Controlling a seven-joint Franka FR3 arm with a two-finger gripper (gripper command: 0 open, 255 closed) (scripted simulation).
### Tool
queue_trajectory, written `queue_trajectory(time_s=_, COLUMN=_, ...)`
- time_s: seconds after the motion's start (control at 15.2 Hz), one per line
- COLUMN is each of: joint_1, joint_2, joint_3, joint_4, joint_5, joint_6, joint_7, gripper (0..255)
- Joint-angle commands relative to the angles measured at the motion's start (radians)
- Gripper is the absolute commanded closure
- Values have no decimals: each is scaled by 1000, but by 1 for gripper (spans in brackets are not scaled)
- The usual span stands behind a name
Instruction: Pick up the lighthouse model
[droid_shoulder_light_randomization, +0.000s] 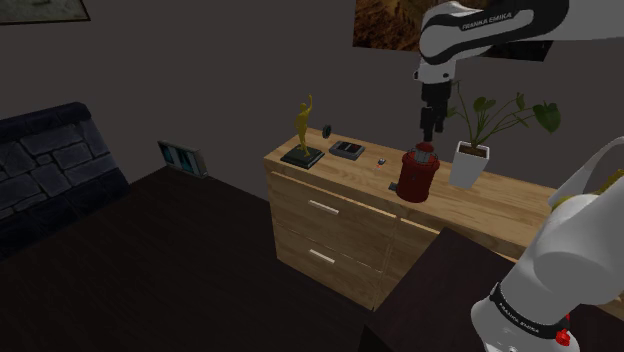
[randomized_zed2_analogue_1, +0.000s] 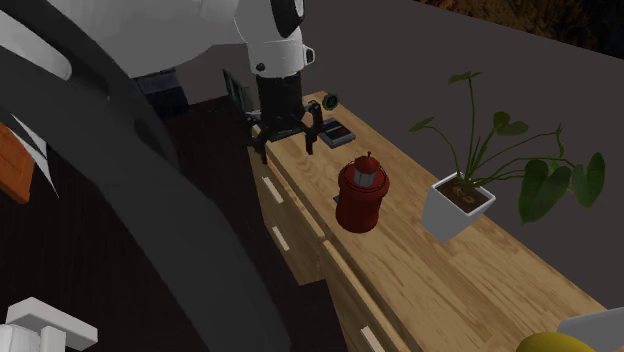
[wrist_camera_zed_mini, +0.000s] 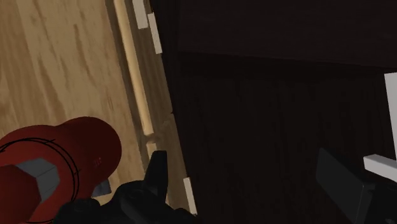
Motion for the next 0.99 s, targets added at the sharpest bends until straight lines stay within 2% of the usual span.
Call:
queue_trajectory(time_s=0.0, joint_1=-7, joint_2=91, joint_3=-34, joint_4=70, joint_5=-2, joint_6=-11, joint_7=-74, gripper=0)
queue_trajectory(time_s=0.46, joint_1=-63, joint_2=411, joint_3=-111, joint_4=325, joint_5=17, joint_6=-56, joint_7=-315, gripper=0)
queue_trajectory(time_s=0.92, joint_1=-174, joint_2=760, joint_3=-125, joint_4=664, joint_5=45, joint_6=-143, joint_7=-527, gripper=0)
